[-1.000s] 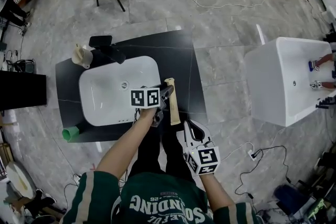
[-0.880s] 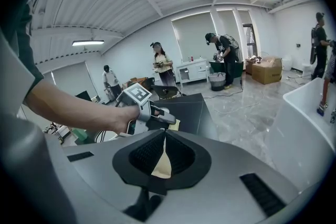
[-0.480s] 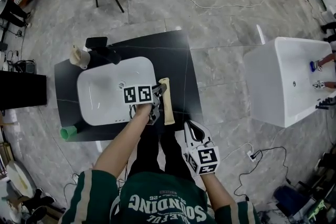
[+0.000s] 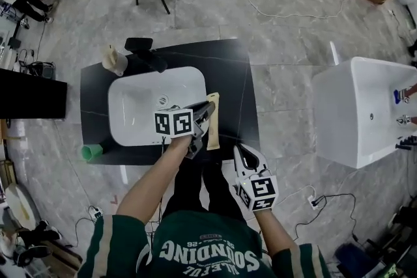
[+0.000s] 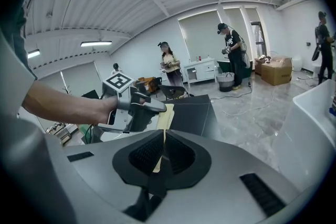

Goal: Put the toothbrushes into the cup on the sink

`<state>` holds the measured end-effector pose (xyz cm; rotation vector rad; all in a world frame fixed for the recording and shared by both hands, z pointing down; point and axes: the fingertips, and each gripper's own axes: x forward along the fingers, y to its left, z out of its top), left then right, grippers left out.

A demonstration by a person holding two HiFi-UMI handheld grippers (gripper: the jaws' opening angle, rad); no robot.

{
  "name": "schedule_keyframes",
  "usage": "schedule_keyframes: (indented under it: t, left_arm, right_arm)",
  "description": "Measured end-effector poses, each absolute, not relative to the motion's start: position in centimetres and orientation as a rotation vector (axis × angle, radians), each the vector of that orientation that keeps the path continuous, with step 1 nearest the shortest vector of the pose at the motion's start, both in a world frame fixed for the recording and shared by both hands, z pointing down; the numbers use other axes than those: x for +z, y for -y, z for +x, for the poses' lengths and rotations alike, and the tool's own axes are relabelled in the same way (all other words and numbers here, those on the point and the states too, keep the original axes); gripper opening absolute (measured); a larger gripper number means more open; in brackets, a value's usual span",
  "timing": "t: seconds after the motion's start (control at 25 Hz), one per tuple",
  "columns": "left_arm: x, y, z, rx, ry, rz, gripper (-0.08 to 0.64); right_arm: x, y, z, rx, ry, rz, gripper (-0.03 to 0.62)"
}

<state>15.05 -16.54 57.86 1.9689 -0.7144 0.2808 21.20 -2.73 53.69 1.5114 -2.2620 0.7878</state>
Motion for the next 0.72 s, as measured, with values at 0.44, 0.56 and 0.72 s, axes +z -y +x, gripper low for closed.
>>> schedule_keyframes:
  t: [0.44,0.56,0.72]
  left_arm:
    - [51.0,15.8,5.8,0.062,0.94,2.03,0.043]
    - [49.7,15.4,2.1,-0.013,1.015,2.031,0.043]
    - [48.8,14.4,-2.8,-0.085,1.083,2.021,0.043]
  right_arm:
    - [53.4,3.0,14.9,0.736,2.384,1.266,0.043]
    - [53.4,3.2,12.4,0.711,2.406,1.212,0.043]
    - [53.2,3.1,8.9,0.685,2.434,1.156,0.043]
